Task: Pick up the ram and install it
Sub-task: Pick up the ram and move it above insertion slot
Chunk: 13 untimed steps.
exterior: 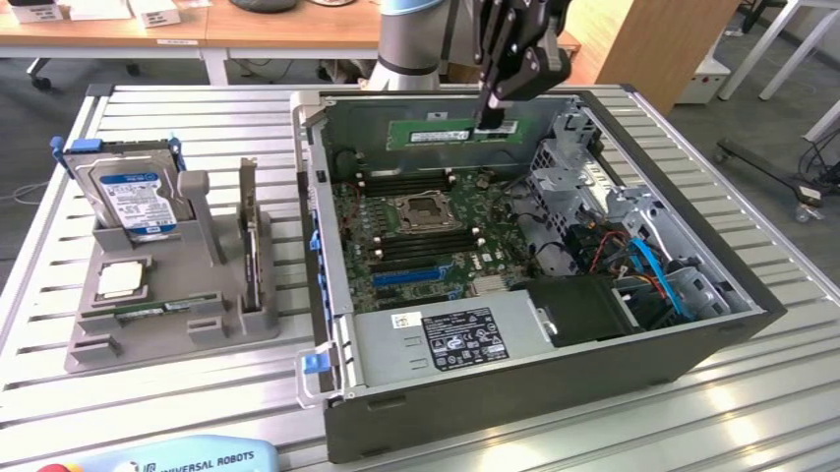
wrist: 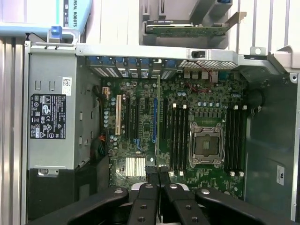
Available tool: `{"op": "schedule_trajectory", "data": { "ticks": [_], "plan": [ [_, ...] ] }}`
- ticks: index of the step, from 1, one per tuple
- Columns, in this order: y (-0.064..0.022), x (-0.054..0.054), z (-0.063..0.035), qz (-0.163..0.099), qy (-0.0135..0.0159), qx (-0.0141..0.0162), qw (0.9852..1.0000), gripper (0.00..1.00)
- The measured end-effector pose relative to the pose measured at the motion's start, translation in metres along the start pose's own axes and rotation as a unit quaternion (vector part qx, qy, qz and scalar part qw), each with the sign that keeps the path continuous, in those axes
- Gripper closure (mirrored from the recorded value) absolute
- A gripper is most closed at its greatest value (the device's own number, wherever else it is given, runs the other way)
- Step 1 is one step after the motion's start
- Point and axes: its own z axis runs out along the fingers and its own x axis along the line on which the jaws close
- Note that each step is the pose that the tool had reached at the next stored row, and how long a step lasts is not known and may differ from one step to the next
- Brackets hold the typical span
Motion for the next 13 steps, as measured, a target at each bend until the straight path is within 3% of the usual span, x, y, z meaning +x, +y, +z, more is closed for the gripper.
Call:
{"op": "schedule_trajectory", "data": {
  "ticks": [8, 13],
  "plan": [
    [0.0000, -0.0014, 0.0001, 0.000, -0.0001, 0.0001, 1.0000, 0.89],
    [-0.0001, -0.0104, 0.0004, 0.000, -0.0001, 0.0000, 1.0000, 0.89]
  ]
}}
